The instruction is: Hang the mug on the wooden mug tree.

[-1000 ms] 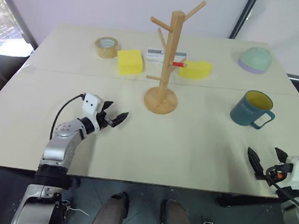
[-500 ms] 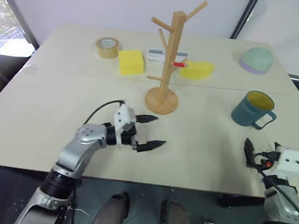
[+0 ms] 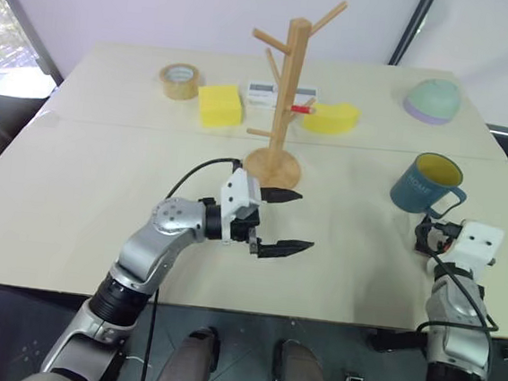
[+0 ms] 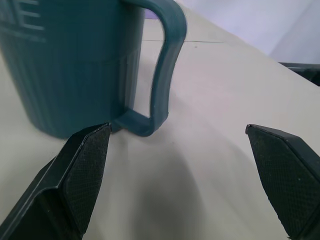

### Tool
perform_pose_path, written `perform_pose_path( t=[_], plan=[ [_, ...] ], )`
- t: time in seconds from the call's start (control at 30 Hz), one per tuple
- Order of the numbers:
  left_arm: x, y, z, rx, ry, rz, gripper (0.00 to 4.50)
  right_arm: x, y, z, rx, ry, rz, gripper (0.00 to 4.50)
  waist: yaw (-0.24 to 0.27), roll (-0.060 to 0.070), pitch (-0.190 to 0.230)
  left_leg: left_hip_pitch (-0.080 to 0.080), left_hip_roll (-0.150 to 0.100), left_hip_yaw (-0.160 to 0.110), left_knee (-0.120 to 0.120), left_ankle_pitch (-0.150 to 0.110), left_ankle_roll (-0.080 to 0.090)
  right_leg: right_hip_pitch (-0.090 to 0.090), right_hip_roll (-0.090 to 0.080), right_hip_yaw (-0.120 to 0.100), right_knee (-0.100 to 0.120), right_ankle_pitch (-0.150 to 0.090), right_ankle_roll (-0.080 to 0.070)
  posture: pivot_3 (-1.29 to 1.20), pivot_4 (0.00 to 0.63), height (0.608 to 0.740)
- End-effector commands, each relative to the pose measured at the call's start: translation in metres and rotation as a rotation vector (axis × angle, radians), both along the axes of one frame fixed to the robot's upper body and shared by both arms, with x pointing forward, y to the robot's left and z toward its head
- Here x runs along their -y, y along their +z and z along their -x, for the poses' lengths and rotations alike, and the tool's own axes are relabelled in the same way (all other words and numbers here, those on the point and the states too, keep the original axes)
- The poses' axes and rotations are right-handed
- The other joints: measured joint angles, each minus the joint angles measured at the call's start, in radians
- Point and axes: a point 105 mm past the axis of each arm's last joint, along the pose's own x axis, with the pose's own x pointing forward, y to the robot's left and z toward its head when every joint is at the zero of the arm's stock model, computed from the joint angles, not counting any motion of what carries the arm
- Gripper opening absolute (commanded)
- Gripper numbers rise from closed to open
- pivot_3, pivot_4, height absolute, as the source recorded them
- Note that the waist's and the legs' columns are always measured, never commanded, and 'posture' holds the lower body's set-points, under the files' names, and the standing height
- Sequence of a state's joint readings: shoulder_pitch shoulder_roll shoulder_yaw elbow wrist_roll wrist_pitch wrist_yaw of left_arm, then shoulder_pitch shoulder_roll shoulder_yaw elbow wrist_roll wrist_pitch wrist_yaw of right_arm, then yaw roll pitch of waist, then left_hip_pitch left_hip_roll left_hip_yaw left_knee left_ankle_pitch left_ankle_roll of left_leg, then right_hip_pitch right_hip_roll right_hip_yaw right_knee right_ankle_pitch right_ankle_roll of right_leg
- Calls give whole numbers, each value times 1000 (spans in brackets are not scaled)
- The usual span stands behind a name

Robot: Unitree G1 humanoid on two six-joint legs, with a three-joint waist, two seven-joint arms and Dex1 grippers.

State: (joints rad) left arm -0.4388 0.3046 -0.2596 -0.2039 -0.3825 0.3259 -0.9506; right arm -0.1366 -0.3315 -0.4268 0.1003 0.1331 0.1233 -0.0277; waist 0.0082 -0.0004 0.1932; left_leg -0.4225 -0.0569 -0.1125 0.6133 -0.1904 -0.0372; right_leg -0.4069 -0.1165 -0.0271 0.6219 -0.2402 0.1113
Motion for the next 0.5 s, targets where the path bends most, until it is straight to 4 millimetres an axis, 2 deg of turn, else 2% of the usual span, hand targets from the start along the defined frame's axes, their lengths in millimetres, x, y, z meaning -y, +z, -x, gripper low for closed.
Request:
perform_pose_path(
  t=[0.03,0.43,0.5],
  plan=[
    [-1,7,4,33,1,16,4500,6,14,-5,45,-27,24,4466,-1,0,0,0,0,0,0,0,0,0,0,0,1,0,0,0,150,740],
    [1,10,4,33,12,32,4500,10,23,-23,67,-34,3,4466,-6,0,0,2,0,0,0,0,0,0,0,0,5,0,0,0,150,740],
    [0,10,4,34,14,33,4500,9,24,-26,74,-23,-6,3936,-8,0,0,3,0,0,1,0,0,0,0,0,5,0,0,0,150,740]
  ],
)
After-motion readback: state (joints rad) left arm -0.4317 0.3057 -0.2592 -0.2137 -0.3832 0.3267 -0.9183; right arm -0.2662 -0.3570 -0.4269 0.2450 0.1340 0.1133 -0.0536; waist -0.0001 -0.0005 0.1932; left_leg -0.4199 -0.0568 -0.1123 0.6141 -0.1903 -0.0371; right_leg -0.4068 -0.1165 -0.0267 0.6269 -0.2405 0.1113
